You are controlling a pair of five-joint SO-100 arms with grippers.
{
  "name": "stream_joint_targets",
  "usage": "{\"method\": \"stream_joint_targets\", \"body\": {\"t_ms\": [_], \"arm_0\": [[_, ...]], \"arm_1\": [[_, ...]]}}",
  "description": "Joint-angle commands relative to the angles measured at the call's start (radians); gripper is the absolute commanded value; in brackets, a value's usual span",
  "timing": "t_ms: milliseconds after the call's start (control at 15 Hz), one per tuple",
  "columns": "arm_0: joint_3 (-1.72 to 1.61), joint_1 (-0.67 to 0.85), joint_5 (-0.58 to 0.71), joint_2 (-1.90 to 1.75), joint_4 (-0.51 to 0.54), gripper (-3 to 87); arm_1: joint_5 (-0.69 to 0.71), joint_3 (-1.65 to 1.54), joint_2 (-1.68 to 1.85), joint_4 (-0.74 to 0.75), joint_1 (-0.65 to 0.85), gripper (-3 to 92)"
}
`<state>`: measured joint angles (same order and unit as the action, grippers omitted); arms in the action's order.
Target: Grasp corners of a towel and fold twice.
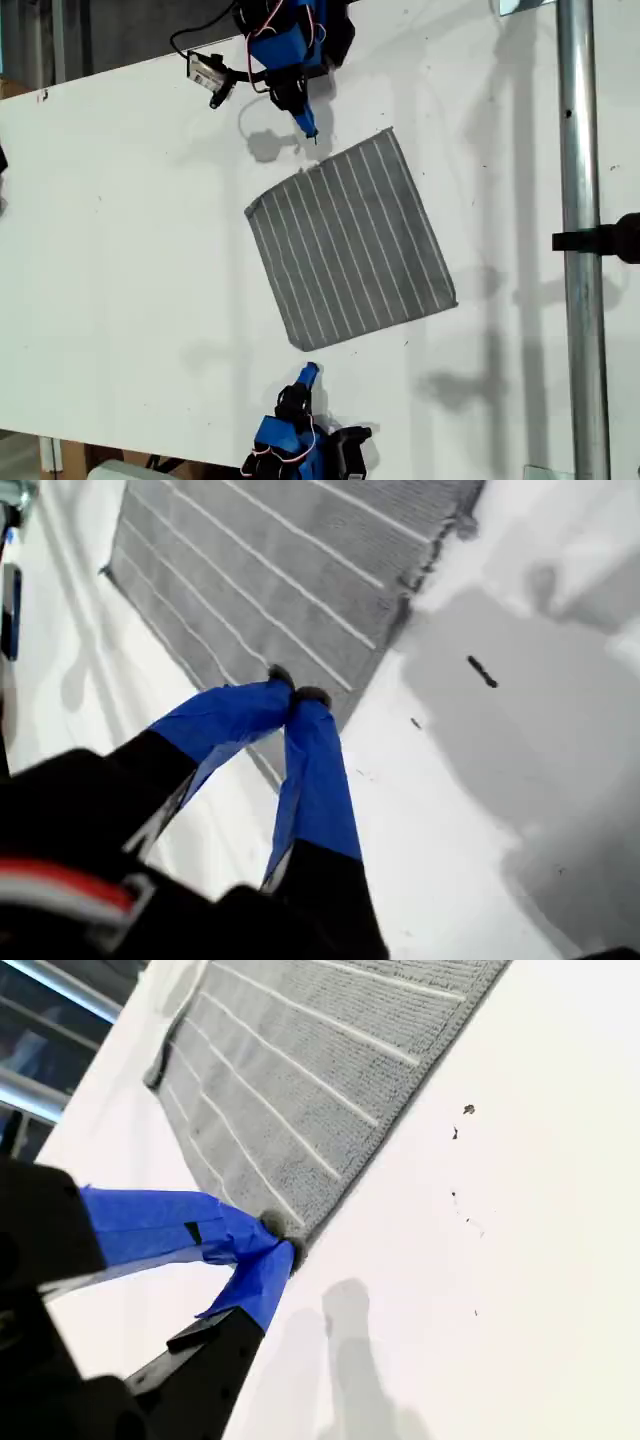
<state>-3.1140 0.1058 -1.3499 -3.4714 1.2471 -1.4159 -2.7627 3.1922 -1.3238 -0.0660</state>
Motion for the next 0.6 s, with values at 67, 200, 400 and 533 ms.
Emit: {"method": "stream_joint_targets", "body": {"t_ms": [67, 200, 400, 533], "arm_0": [[0.000, 0.015, -0.011, 0.002, 0.005, -2.9], [0.000, 0.015, -0.018, 0.002, 0.012, -2.9], [0.011, 0.011, -0.034, 0.002, 0.025, -2.9], [0.012, 0.014, -0.037, 0.002, 0.032, -2.8]], "arm_1": [[0.048, 0.414, -0.591, 0.043, -0.166, -0.3], [0.074, 0.661, -0.884, -0.063, -0.287, -0.3], [0.098, 0.905, -1.161, -0.192, -0.411, 26.7], [0.098, 0.963, -1.298, -0.252, -0.442, 45.7]]}}
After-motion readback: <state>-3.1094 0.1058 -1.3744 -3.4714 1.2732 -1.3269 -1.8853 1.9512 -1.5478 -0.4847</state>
